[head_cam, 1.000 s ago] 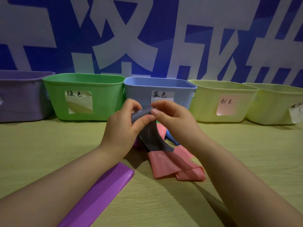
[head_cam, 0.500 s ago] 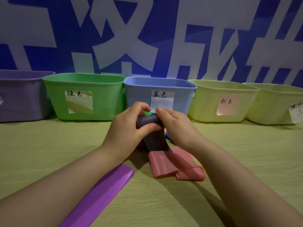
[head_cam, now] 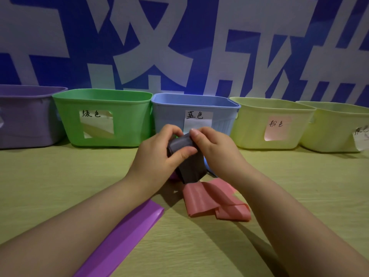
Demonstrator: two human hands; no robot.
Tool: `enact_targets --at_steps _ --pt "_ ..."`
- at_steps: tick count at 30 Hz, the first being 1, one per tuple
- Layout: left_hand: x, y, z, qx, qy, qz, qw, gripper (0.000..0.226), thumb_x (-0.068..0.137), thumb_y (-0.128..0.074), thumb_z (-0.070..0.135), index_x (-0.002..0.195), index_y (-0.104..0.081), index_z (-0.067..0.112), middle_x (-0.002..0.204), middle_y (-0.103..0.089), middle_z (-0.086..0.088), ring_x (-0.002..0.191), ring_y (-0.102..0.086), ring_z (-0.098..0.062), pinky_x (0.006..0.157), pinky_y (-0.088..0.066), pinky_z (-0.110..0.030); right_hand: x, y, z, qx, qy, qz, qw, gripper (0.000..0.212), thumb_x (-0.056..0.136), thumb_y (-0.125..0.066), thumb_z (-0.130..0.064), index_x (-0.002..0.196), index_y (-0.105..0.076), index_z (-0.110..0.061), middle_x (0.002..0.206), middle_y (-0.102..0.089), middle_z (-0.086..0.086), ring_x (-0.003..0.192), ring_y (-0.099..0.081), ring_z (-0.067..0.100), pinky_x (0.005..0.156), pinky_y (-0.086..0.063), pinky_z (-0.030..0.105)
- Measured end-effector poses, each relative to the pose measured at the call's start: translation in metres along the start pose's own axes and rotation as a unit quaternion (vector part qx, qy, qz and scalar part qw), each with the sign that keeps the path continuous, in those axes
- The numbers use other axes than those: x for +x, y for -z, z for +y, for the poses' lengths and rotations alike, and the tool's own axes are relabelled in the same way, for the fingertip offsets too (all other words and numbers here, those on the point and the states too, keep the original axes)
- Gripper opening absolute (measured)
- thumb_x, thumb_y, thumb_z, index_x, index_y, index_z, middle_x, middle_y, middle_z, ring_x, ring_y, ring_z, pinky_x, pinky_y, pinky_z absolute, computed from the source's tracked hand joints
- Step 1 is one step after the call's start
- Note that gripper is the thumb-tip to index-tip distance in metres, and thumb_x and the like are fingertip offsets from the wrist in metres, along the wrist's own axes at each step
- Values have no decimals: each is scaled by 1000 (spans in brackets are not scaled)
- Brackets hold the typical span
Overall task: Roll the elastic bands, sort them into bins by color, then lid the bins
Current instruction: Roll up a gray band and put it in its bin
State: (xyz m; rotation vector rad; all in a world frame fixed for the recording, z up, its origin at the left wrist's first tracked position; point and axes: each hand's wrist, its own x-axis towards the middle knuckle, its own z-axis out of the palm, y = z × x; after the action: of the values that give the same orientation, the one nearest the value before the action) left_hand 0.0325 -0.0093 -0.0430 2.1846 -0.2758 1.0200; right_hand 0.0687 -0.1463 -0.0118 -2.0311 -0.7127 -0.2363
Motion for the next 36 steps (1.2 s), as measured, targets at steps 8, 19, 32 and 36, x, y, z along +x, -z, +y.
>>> enact_targets --at_steps 8,19,32,36 --pt "-2 -1 1 57 -51 -16 997 43 70 -55 50 96 -56 16 78 -55 9 75 -48 -8 63 -33 -3 -2 4 -2 -36 -49 6 998 44 95 -40 -46 67 -57 -16 67 -55 4 72 -49 21 68 -38 34" --pt "3 2 -7 -13 -8 7 1000 27 79 -46 50 84 -52 25 64 -55 9 63 -51 1 54 -34 -11 0 -2 6 141 -25 -20 990 19 91 -56 -30 109 -59 -27 103 -62 -4 94 -60 11 78 -49 23" --pt "-3 -1 4 36 16 -15 999 32 74 -71 40 91 -51 21 73 -58 6 64 -53 -7 60 -39 -19 -2 1 1 -41 -6 14 999 38 89 -47 -49 73 -57 -16 62 -54 -5 63 -50 10 60 -38 30" --pt "-1 -1 1 36 -43 -26 998 37 73 -52 48 90 -58 16 78 -53 9 74 -47 -3 61 -34 -8 -3 3 1 -51 -19 32 998 49 86 -45 -56 74 -60 -11 59 -53 -3 61 -49 13 60 -37 32"
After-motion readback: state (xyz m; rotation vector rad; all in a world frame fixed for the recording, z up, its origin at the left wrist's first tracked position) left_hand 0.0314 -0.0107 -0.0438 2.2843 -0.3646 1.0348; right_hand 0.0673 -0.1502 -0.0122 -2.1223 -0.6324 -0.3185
